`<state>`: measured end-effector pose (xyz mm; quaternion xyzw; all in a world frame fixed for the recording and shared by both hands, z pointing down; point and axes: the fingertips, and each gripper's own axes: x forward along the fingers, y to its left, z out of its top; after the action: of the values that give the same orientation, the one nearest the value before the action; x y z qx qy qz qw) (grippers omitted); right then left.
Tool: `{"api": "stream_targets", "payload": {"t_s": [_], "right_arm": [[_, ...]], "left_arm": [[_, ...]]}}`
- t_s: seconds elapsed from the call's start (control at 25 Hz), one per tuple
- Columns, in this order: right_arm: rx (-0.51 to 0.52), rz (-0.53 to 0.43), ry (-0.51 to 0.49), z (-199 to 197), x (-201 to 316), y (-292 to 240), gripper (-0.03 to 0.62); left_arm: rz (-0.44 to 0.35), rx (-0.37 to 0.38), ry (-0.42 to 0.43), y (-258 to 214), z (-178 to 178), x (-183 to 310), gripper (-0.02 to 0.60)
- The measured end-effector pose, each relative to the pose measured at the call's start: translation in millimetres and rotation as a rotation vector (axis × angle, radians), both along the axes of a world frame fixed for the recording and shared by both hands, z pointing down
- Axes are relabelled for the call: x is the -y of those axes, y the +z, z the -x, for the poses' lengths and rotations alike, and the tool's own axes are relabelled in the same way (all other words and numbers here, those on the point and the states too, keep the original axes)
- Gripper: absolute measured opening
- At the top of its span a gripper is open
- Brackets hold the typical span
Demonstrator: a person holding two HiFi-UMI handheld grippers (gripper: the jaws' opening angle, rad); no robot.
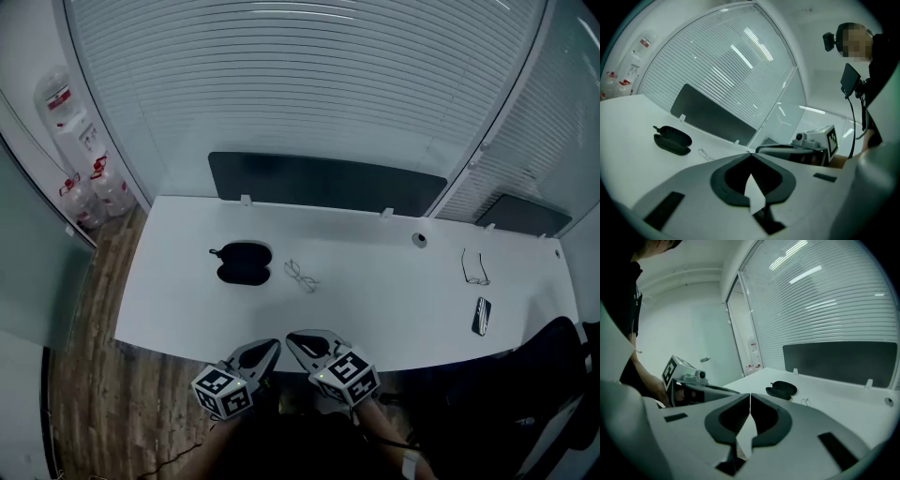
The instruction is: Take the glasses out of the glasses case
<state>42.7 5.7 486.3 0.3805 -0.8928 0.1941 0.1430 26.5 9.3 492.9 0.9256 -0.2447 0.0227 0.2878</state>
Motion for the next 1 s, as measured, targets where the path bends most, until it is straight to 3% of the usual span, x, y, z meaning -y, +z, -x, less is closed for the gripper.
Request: {"api": "stream_targets", "payload": {"t_s": [1.0], "right_arm": [[0.082,-0.019,-0.073,-45,-148,6,0.018]], "left_arm": [[-0.049,0.016,-0.083,6,-56,-151,0.003]]}}
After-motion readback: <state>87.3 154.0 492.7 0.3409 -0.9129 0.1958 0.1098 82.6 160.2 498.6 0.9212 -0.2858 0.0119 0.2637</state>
